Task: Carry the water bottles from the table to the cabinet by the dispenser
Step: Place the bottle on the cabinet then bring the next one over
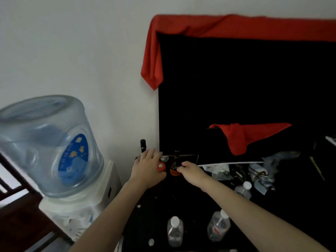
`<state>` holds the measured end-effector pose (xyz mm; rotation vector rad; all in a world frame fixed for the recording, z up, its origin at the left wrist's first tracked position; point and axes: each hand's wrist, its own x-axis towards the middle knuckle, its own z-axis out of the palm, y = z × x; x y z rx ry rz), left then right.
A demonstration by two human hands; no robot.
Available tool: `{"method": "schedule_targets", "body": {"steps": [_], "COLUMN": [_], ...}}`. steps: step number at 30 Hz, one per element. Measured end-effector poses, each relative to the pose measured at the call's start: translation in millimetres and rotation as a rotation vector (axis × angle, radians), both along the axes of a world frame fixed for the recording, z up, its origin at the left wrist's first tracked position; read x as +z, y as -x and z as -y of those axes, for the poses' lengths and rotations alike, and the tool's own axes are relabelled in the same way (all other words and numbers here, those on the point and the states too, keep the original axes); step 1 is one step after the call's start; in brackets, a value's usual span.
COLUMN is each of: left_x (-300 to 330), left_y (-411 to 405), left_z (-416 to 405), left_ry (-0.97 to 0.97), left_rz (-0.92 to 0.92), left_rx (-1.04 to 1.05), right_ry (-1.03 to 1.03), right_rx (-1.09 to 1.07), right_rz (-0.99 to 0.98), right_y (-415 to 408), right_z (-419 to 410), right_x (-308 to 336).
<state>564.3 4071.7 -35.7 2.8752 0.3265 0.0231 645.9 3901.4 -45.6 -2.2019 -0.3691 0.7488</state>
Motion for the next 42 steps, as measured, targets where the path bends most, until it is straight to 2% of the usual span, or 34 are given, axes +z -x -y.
{"method": "schedule_targets", "body": {"steps": [3, 6, 8, 11, 18, 24, 30, 42], "left_x": [31, 46, 46, 45, 58, 74, 81, 79], "left_y": [-1, 4, 9, 16, 7, -8, -17, 9], "left_z": [16, 39, 51, 56, 78, 135, 233, 470], "left_ry": [-0.155, -0.237, -0.247, -0.256, -0.214, -0.177, -0.177, -0.087], "left_rz": [0.08, 0.153, 0.206, 0.305, 0.36, 0.356, 0.409, 0.304], "left_rx": [-0.02, -0.032, -0.043, -0.072, -0.135, -0.231, -0.367, -0.828], "right_ry": [0.218, 0.402, 0.434, 0.486, 0.574, 0.585, 0.611, 0.77], "right_rx": [0.155, 0.188, 0.146, 0.078, -0.068, -0.157, -0.32, -0.73], "right_rz": [0.337, 0.659, 0.784, 0.868, 0.892, 0.838, 0.791, 0.581], "right_y": [0, 16, 26, 33, 45, 57, 79, 191], "right_z": [8, 27, 44, 78, 130, 184, 273, 490], "right_x": [32, 56, 67, 79, 85, 87, 93, 88]}}
